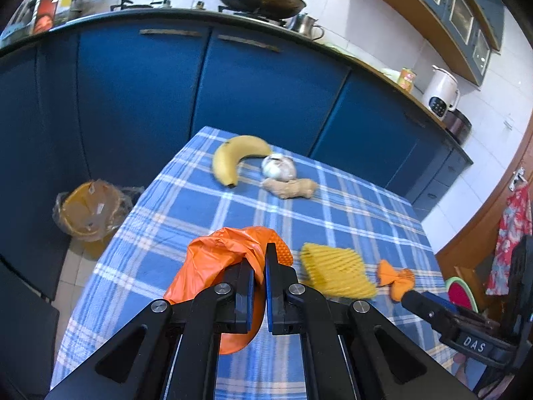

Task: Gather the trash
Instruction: 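Grasp the orange plastic bag with the left tool and lift it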

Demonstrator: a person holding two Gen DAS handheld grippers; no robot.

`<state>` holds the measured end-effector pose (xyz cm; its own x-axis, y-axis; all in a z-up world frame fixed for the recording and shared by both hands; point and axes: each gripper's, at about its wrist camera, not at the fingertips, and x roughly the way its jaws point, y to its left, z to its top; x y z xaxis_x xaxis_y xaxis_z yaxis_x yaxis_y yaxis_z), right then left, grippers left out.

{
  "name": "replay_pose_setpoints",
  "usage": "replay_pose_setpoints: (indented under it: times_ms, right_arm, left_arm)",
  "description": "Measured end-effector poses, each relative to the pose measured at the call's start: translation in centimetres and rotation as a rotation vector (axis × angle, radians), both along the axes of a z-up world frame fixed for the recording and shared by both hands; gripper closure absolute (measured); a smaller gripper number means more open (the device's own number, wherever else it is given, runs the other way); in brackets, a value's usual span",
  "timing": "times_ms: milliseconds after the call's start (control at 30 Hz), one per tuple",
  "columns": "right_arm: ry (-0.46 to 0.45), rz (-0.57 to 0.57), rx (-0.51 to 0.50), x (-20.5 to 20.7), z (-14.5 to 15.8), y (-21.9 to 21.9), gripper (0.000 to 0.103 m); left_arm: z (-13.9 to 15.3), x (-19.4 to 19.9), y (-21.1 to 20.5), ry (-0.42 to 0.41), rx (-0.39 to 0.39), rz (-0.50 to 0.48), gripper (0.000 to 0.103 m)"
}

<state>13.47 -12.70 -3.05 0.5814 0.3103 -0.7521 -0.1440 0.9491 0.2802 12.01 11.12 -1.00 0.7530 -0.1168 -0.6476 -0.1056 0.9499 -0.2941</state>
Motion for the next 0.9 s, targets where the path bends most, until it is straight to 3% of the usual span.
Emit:
replay_pose_setpoints:
  times_ms: [267,500,700,900]
  right_arm:
    - [0.037,0.041,-0.041,3.3,-1.7,3.7,0.037]
    - [0.129,0.046,-0.06,5.7,-4.2,4.9,0.04]
    - [0.124,0.059,-0.044,6.0,-4.3,5.0,0.044]
    - [0.067,0.077,-0.045,5.7,-2.2,5.0,0.042]
  left_arm:
    - [-0.9,0.0,0.5,0.005,0.013,-0.01,0.098]
    - [-1.7,0.3,1.1,0.012,-0.008,-0.004,0.098]
    - [-2.1,0.7,1.3,0.019,-0.023,-0.005,0.098]
    - [-2.2,0.9,1.5,0.015,-0.031,0.004,0.098]
